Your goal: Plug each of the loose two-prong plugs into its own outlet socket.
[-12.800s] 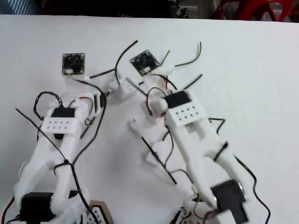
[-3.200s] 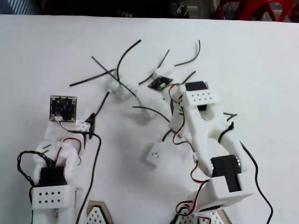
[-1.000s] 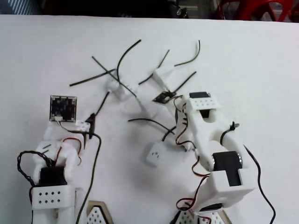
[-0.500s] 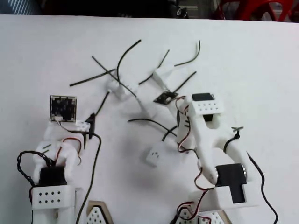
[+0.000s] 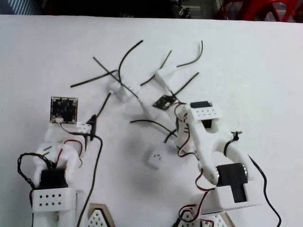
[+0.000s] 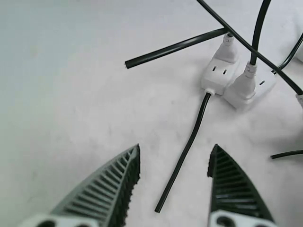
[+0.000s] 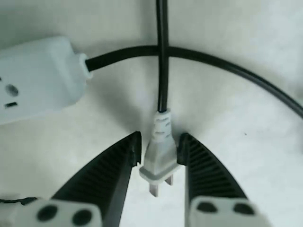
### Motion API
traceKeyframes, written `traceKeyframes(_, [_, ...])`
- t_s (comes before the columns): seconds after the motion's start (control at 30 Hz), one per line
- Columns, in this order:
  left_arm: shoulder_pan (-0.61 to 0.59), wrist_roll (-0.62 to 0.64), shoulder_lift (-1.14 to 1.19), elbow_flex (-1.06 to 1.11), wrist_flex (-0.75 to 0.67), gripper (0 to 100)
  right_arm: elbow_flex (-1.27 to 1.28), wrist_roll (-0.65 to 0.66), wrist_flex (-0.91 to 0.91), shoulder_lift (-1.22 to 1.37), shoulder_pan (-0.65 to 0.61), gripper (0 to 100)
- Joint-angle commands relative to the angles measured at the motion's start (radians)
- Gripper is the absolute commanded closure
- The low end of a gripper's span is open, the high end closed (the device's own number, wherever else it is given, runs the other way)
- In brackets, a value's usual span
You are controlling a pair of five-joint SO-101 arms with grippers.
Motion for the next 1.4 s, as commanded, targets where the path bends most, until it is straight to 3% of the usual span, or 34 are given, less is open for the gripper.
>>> traceKeyframes(0.0, [-0.002,-0.009,-0.015,-0.003,-0.026,76,-0.020,0.009,-0.028,0.019,0.008,97.1])
traceKeyframes(0.43, [-0.002,-0.009,-0.015,-0.003,-0.026,76,-0.043,0.048,0.030,0.019,0.047,97.1])
traceKeyframes(0.6, [-0.002,-0.009,-0.015,-0.003,-0.026,76,-0.060,0.048,0.036,0.019,0.065,90.0])
traceKeyframes(1.13, [-0.002,-0.009,-0.015,-0.003,-0.026,76,-0.084,0.083,0.044,0.019,0.101,98.4])
traceKeyframes(1.37, [-0.001,-0.009,-0.015,-0.003,-0.026,76,-0.129,0.087,0.246,-0.222,0.087,98.1])
